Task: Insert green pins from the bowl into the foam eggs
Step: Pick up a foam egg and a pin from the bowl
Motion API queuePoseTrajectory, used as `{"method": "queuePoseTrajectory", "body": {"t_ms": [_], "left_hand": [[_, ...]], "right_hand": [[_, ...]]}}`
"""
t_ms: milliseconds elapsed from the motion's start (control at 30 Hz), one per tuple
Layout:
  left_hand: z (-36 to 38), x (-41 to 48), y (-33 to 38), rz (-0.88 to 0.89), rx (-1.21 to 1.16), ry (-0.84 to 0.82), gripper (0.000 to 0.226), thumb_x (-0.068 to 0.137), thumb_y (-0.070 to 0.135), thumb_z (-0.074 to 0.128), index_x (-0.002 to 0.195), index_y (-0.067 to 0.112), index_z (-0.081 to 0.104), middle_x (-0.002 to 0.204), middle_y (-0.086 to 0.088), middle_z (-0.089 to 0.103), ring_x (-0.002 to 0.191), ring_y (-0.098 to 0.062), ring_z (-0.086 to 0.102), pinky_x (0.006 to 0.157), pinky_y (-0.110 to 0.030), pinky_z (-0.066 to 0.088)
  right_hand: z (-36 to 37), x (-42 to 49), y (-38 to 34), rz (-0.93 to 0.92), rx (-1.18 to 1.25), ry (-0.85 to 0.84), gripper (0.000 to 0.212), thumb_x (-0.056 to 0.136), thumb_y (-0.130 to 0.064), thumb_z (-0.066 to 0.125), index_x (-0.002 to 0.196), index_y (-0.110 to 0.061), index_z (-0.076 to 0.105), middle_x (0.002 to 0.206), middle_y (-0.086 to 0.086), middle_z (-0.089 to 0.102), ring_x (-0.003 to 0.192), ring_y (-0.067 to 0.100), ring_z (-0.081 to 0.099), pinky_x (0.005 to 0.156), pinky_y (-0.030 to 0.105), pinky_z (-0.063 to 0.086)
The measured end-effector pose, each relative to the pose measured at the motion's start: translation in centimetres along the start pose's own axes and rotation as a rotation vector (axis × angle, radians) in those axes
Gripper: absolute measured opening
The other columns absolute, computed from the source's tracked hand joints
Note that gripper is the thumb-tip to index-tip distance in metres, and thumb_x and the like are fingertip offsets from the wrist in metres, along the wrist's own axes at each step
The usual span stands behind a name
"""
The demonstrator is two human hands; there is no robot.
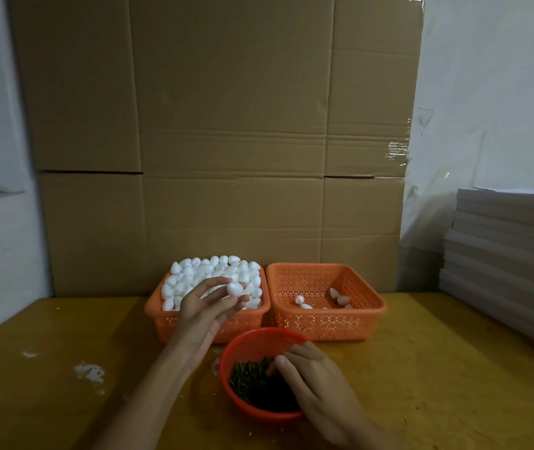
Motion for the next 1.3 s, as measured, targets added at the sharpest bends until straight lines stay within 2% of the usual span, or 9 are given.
{"method": "queuePoseTrajectory", "body": {"t_ms": [133,267,400,567,733,900,1000,1100,1300], "left_hand": [[0.12,-0.19,0.13,0.009,0.018,-0.012,0.027,0.077,0.000,0.081,0.100,0.013,0.075,0.124,-0.026,0.072,0.110,-0.044,0.074,0.085,-0.031,0.062],[0.37,-0.23,0.21,0.034,0.070,-0.042,0.026,0.077,0.000,0.081,0.100,0.010,0.075,0.123,-0.024,0.073,0.107,-0.045,0.074,0.085,-0.032,0.062],[0.26,-0.22,-0.05,0.076,0.253,0.006,0.023,0.084,-0.008,0.078,0.098,0.010,0.078,0.118,-0.014,0.076,0.100,-0.042,0.077,0.081,-0.032,0.064],[0.06,-0.30,-0.26,0.107,0.369,0.036,0.024,0.086,-0.006,0.079,0.099,0.014,0.081,0.118,-0.007,0.077,0.095,-0.037,0.079,0.082,-0.037,0.066],[-0.04,-0.53,-0.20,0.110,0.415,0.062,0.028,0.085,-0.007,0.080,0.097,0.019,0.082,0.106,-0.011,0.080,0.088,-0.034,0.080,0.074,-0.028,0.064],[-0.31,-0.52,-0.35,0.109,0.413,0.091,0.026,0.086,-0.004,0.081,0.098,0.019,0.082,0.090,-0.018,0.080,0.084,-0.034,0.080,0.073,-0.027,0.063],[-0.38,-0.49,-0.45,0.118,0.413,0.096,0.025,0.085,-0.004,0.081,0.105,0.012,0.080,0.090,-0.017,0.080,0.083,-0.034,0.080,0.071,-0.027,0.064],[-0.39,-0.50,-0.47,0.122,0.426,0.092,0.027,0.085,-0.002,0.083,0.106,0.014,0.080,0.090,-0.016,0.080,0.081,-0.034,0.080,0.070,-0.029,0.064],[-0.15,-0.44,-0.53,0.127,0.430,0.099,0.029,0.085,0.001,0.084,0.108,0.018,0.081,0.109,-0.008,0.080,0.076,-0.037,0.078,0.064,-0.034,0.065]], "right_hand": [[-0.02,-0.01,-0.07,-0.002,-0.005,0.006,0.060,0.109,-0.061,0.020,0.100,-0.033,0.073,0.097,-0.018,0.064,0.100,0.002,0.055,0.089,0.025,0.043],[-0.07,-0.07,-0.05,0.005,0.005,0.004,0.058,0.109,-0.059,0.022,0.100,-0.033,0.073,0.098,-0.018,0.065,0.102,0.004,0.055,0.090,0.027,0.043],[0.01,-0.11,-0.06,0.009,0.009,-0.002,0.059,0.109,-0.060,0.021,0.101,-0.033,0.073,0.100,-0.017,0.066,0.103,0.004,0.056,0.091,0.029,0.043],[0.07,-0.05,0.05,-0.001,0.001,-0.003,0.058,0.109,-0.059,0.022,0.100,-0.032,0.073,0.102,-0.017,0.066,0.104,0.005,0.056,0.093,0.031,0.044],[0.37,0.06,-0.06,-0.013,-0.083,-0.037,0.065,0.106,-0.067,0.020,0.095,-0.026,0.069,0.094,-0.012,0.062,0.097,0.006,0.054,0.088,0.034,0.044],[0.49,0.11,0.18,-0.024,-0.124,-0.036,0.055,0.106,-0.063,0.027,0.092,-0.026,0.065,0.090,-0.014,0.058,0.095,0.004,0.050,0.086,0.031,0.044],[0.56,0.13,0.27,-0.036,-0.134,-0.040,0.051,0.106,-0.060,0.030,0.093,-0.027,0.066,0.090,-0.015,0.058,0.095,0.004,0.049,0.085,0.030,0.044],[0.54,0.15,0.32,-0.040,-0.128,-0.039,0.047,0.107,-0.058,0.032,0.094,-0.029,0.066,0.092,-0.016,0.058,0.096,0.003,0.049,0.086,0.028,0.043],[0.52,0.15,0.28,-0.045,-0.139,-0.043,0.046,0.106,-0.057,0.032,0.093,-0.028,0.065,0.092,-0.015,0.058,0.096,0.003,0.049,0.085,0.029,0.043]]}}
Point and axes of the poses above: each hand's wrist, its own x-axis towards the middle knuckle, its own z-axis out of the palm, y = z × x, the point moved 4 cm from there along x, towards the middle knuckle
